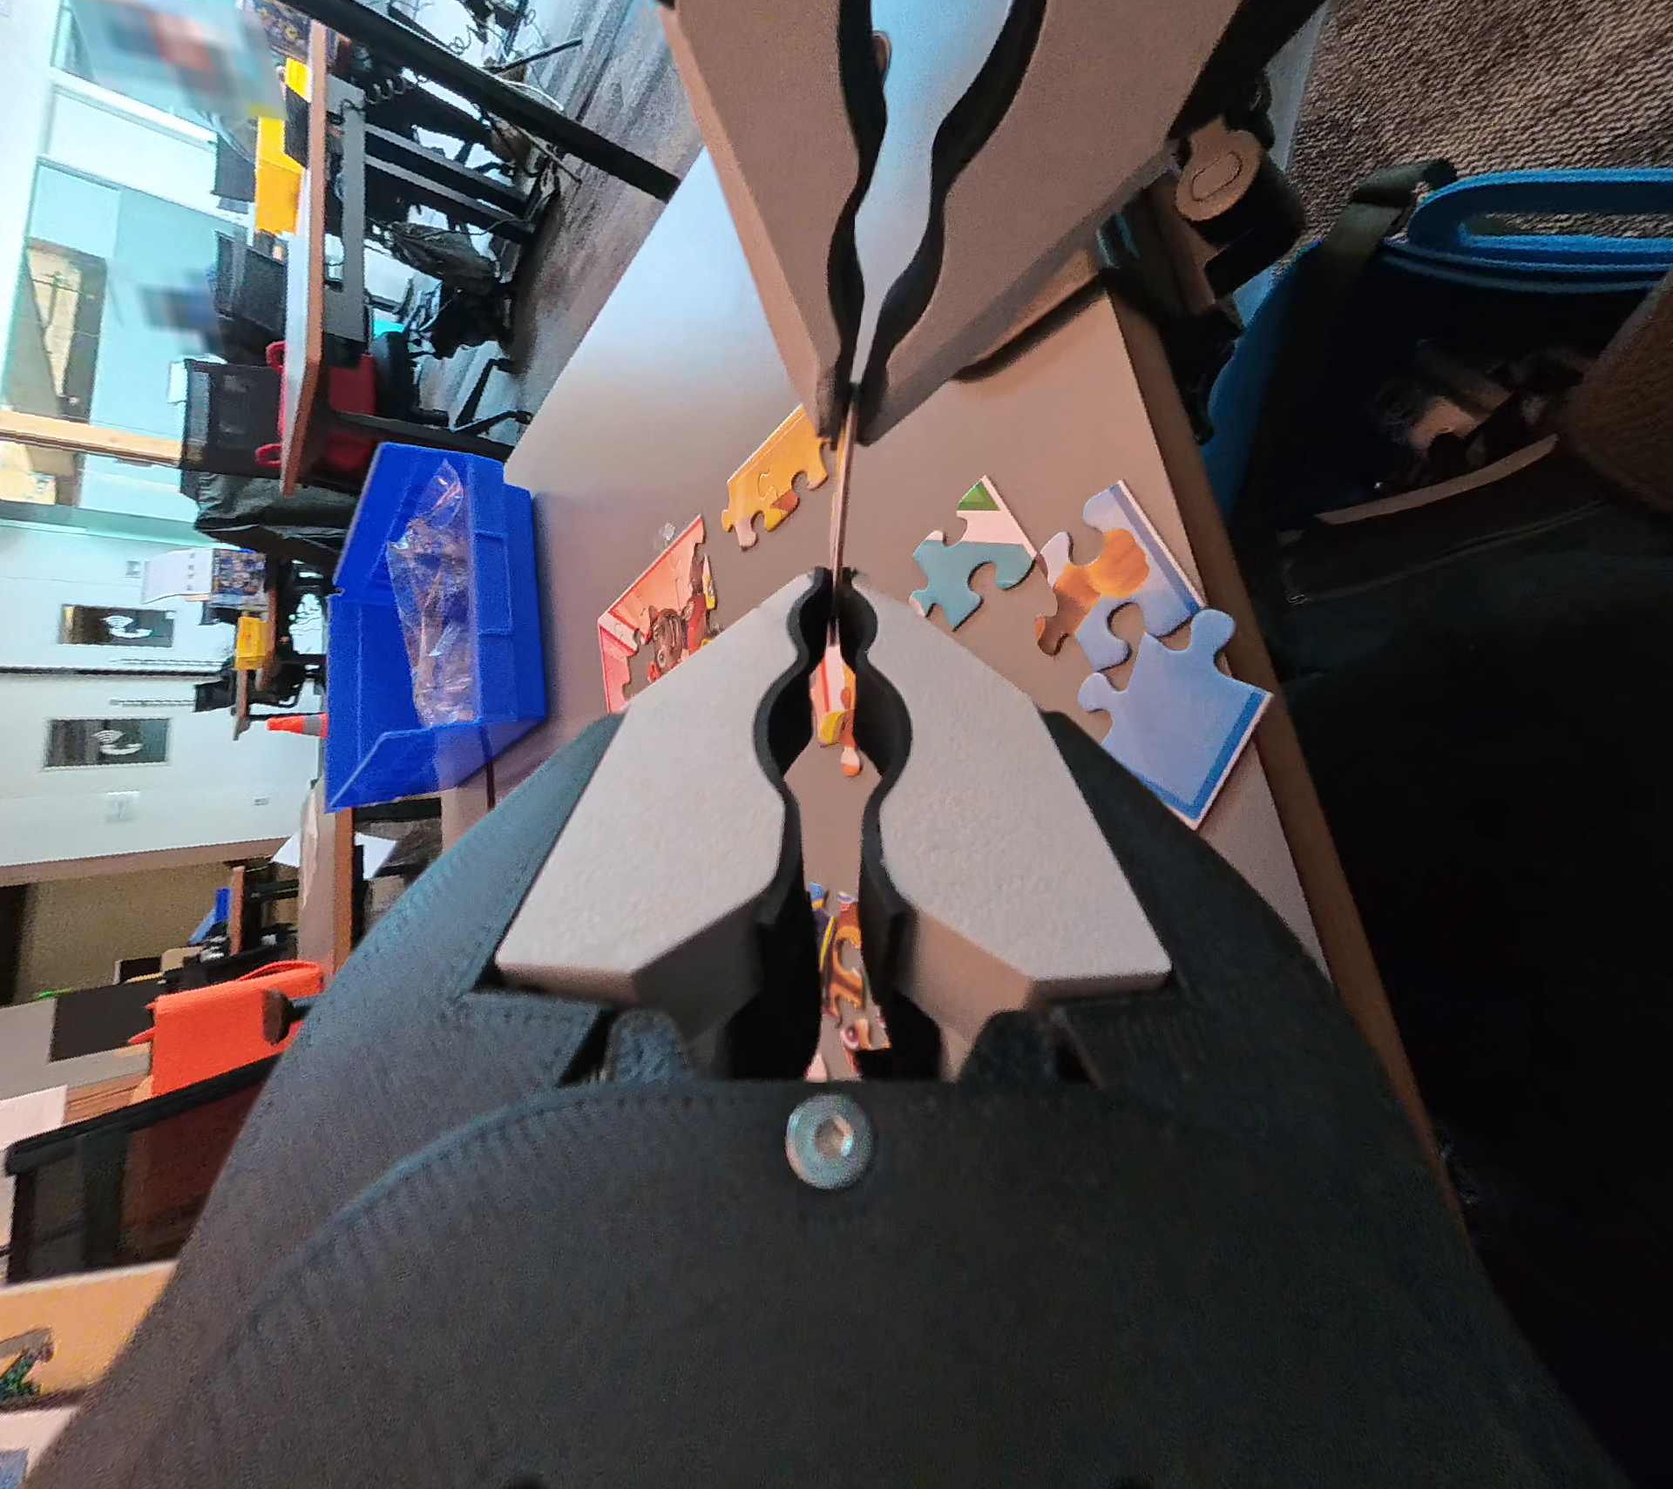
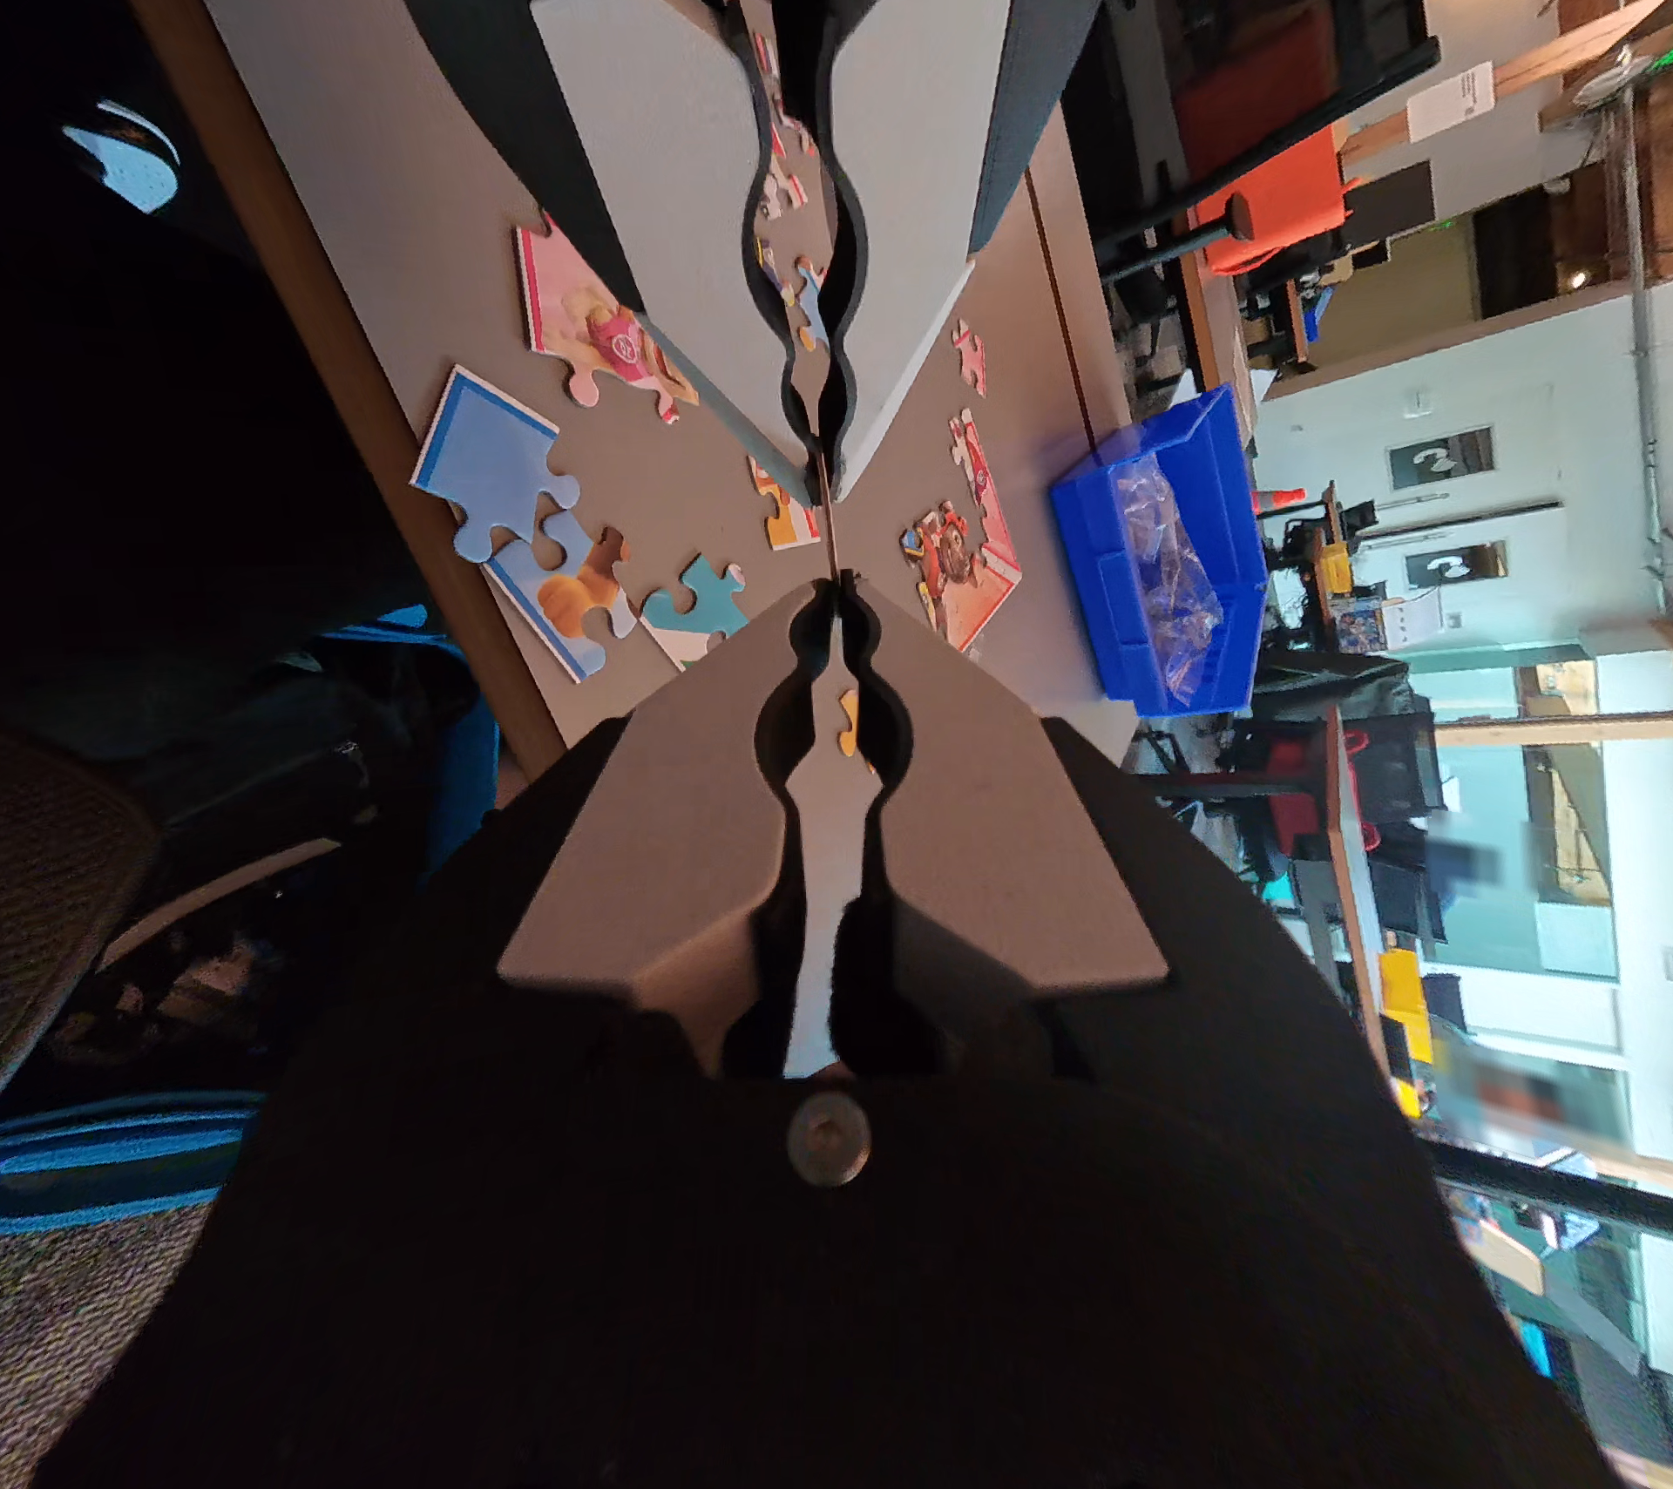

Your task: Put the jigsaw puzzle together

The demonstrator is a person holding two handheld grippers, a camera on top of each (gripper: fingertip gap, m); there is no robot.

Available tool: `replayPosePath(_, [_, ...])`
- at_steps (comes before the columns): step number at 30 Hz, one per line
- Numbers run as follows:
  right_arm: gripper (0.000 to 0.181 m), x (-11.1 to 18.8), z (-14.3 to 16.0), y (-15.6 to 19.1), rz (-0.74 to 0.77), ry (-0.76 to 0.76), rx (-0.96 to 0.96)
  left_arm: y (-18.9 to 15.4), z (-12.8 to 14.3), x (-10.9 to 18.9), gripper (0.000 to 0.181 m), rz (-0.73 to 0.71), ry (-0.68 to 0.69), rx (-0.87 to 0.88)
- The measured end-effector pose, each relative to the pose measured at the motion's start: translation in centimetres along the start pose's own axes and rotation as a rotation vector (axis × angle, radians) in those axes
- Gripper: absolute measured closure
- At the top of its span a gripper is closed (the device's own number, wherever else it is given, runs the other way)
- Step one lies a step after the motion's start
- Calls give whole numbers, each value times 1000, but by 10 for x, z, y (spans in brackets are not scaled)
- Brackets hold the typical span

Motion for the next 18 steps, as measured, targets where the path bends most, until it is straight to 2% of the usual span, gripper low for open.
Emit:
replayPosePath(6, [181, -10, 26, -3, -32, 87, -43, 0, -2, -16, 181, 57, 4, 33])
replayPosePath(10, [171, -10, 27, -9, -3, 103, -65, 1, 8, -33, 181, 75, 126, 56])
replayPosePath(18, [181, -25, 42, -12, 2, 85, -14, 9, 1, -53, 181, 91, 85, 81])
Point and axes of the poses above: each gripper's, where its closed fingertips meet, x back along the fingers, z out of its underside, y = z × x across the jaws, the point moved 1 cm from there along x, back along the fingers
